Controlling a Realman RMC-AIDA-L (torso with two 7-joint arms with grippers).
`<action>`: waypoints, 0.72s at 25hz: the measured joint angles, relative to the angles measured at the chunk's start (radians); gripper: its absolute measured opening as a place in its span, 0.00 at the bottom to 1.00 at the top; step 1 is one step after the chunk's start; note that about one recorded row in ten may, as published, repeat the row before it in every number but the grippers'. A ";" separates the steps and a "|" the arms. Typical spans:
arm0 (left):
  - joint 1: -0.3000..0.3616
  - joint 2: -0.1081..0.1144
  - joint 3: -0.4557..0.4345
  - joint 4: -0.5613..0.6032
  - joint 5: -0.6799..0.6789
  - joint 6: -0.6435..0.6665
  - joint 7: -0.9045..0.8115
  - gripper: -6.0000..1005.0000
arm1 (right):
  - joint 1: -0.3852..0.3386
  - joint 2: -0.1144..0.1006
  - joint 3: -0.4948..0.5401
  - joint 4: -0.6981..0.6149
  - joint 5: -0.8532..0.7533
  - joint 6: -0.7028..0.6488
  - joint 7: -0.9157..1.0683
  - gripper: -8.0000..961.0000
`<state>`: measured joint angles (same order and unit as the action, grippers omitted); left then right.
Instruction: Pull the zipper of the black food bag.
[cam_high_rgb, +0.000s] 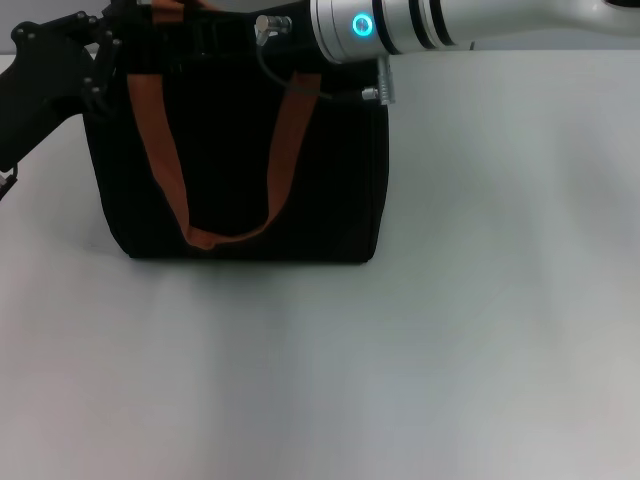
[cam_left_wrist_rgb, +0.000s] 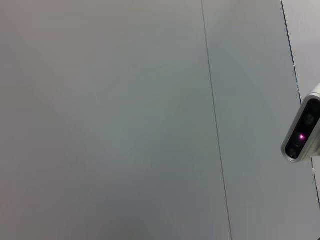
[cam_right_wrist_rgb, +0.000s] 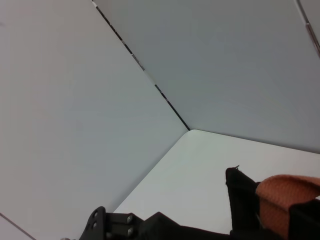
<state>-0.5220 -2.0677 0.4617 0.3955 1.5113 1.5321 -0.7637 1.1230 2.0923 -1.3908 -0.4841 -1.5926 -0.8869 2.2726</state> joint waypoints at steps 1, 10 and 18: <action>0.002 0.000 0.000 0.000 -0.001 0.000 0.000 0.03 | 0.000 0.000 0.000 -0.001 0.000 -0.001 -0.004 0.19; 0.019 0.002 -0.001 0.002 -0.018 0.001 -0.005 0.03 | -0.007 0.000 -0.015 -0.009 -0.005 0.006 -0.018 0.08; 0.029 0.004 -0.004 0.004 -0.033 0.002 -0.008 0.03 | -0.056 0.000 -0.027 -0.047 -0.012 0.040 -0.017 0.02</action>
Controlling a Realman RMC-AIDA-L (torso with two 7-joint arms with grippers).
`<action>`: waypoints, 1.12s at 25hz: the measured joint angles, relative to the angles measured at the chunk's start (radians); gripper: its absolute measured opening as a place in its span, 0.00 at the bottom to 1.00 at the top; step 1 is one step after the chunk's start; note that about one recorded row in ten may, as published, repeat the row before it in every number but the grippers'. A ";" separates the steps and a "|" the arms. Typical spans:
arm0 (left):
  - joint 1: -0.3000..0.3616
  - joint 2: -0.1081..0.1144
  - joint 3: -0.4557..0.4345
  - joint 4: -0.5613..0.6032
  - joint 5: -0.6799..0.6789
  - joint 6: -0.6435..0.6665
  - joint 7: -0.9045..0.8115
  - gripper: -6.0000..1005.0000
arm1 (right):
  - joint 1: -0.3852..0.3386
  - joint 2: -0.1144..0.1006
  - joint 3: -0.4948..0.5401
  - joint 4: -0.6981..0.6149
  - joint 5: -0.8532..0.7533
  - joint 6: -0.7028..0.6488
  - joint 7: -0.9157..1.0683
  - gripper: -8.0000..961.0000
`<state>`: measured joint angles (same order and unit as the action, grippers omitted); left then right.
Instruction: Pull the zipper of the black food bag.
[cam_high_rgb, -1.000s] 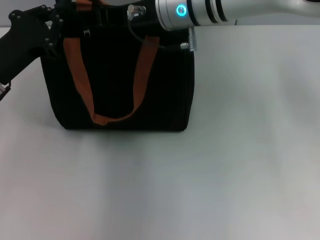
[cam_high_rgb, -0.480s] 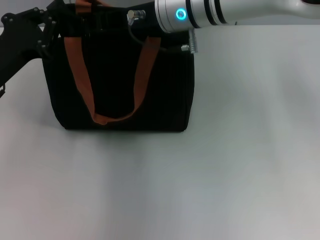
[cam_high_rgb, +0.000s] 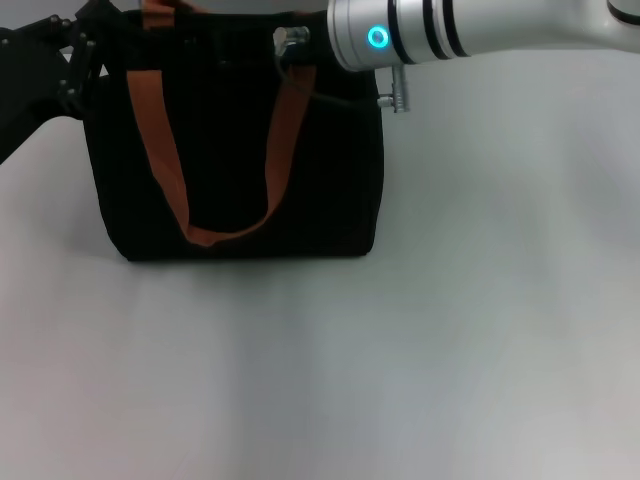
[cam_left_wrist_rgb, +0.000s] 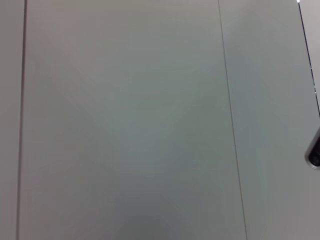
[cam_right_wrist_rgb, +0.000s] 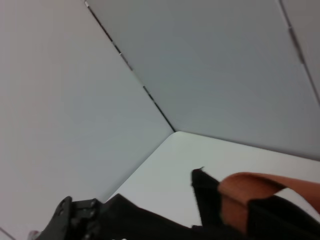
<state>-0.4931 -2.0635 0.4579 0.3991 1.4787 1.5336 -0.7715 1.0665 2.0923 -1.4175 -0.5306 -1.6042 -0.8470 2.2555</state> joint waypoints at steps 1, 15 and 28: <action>0.001 0.000 -0.002 0.000 0.000 0.000 0.000 0.03 | -0.007 0.000 0.000 -0.006 -0.002 0.005 0.002 0.02; -0.002 0.000 -0.017 0.015 -0.001 -0.012 -0.002 0.03 | -0.194 -0.003 0.000 -0.218 -0.224 0.065 0.157 0.01; -0.004 0.000 -0.022 0.009 -0.004 -0.039 0.000 0.03 | -0.360 -0.002 0.013 -0.420 -0.204 0.012 0.143 0.04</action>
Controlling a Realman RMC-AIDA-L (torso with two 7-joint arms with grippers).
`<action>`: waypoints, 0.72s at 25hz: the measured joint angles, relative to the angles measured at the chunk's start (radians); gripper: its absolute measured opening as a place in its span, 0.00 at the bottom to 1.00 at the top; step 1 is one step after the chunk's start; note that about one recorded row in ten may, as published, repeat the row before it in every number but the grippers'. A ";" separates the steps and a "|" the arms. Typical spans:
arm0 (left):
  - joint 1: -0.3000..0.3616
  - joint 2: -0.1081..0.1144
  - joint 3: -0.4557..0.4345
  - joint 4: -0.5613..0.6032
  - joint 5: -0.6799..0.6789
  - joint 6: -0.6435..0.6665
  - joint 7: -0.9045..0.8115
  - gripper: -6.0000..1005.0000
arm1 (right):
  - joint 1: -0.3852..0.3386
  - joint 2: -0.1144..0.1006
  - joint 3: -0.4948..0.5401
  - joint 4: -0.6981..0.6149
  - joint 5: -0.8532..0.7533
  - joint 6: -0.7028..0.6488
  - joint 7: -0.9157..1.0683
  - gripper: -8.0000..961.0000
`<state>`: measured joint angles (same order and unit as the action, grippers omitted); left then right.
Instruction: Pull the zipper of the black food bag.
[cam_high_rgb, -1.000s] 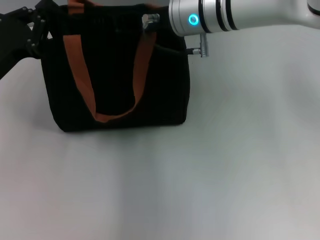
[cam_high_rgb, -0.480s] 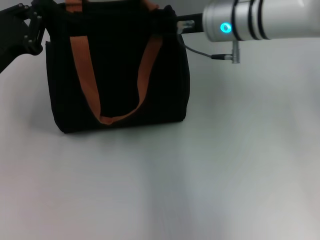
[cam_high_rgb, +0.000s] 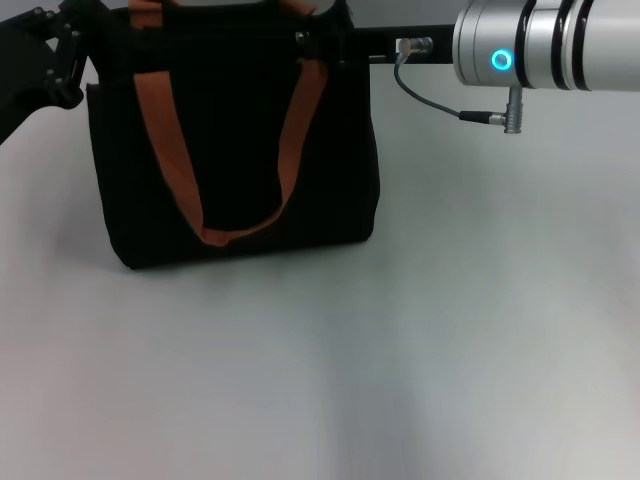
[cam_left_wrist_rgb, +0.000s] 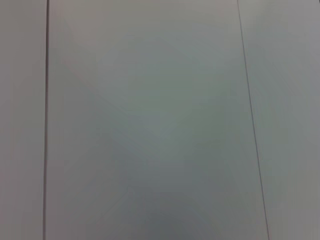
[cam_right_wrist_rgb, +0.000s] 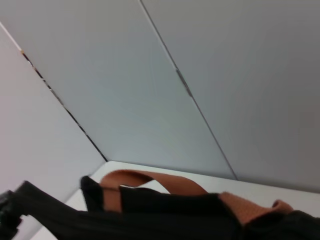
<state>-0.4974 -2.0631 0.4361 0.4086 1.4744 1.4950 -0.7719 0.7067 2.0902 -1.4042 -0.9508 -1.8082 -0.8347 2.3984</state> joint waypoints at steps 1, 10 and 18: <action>0.001 0.000 0.000 0.000 0.000 0.000 0.000 0.03 | -0.013 -0.001 0.002 -0.007 0.058 -0.023 -0.064 0.05; 0.008 -0.003 0.007 -0.004 0.001 -0.013 -0.003 0.03 | -0.118 -0.003 0.057 0.015 0.440 -0.165 -0.507 0.10; 0.018 -0.001 0.009 -0.003 0.016 -0.016 -0.042 0.03 | -0.200 -0.011 0.157 0.213 0.656 -0.556 -0.903 0.43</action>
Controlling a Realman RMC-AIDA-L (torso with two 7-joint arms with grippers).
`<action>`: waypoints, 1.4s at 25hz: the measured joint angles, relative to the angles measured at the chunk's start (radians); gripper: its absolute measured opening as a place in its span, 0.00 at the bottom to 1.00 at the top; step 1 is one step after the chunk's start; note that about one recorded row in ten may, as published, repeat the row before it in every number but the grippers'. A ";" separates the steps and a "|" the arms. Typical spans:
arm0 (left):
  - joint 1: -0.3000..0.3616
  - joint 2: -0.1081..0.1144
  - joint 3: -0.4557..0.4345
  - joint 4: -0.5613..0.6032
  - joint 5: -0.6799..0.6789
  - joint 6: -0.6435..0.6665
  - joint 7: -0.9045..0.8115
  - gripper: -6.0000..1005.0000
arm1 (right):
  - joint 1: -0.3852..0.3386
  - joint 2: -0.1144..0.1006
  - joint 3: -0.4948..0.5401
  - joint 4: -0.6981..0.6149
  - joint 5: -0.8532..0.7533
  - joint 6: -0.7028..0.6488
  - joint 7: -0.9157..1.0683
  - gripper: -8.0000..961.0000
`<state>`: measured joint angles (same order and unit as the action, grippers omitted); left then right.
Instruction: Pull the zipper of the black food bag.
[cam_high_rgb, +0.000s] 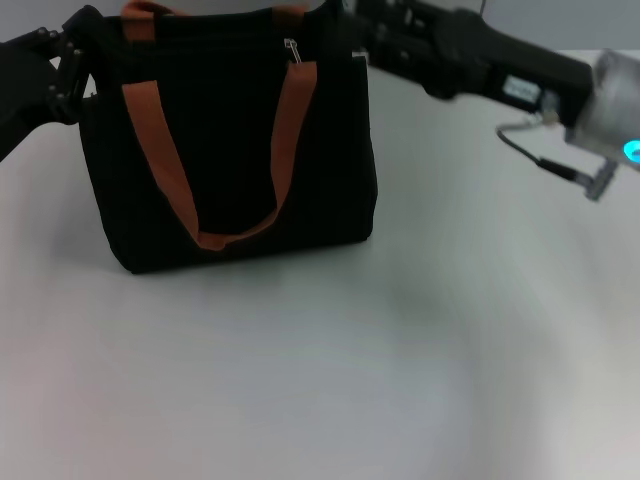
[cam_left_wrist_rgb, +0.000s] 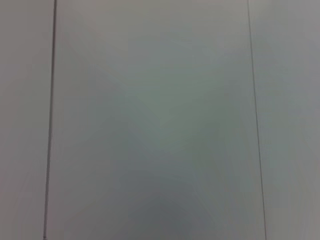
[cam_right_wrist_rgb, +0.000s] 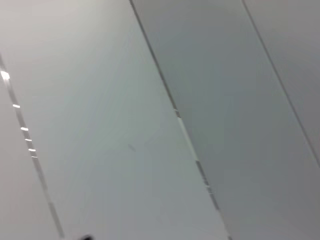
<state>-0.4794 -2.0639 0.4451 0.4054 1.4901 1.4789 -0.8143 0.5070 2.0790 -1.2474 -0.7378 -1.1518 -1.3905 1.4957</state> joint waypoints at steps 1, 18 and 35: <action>0.004 0.001 0.001 0.001 0.001 0.000 -0.008 0.03 | -0.009 -0.003 0.015 0.029 -0.006 -0.039 -0.021 0.48; 0.069 0.087 0.116 0.172 0.120 0.017 -0.470 0.24 | -0.048 -0.017 0.022 0.241 -0.222 -0.105 -0.309 0.86; 0.142 0.108 0.145 0.228 0.296 0.326 -0.506 0.77 | -0.034 -0.002 0.011 0.273 -0.288 -0.085 -0.455 0.86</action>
<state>-0.3370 -1.9558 0.5902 0.6334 1.7863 1.8047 -1.3207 0.4731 2.0770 -1.2363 -0.4645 -1.4395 -1.4753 1.0403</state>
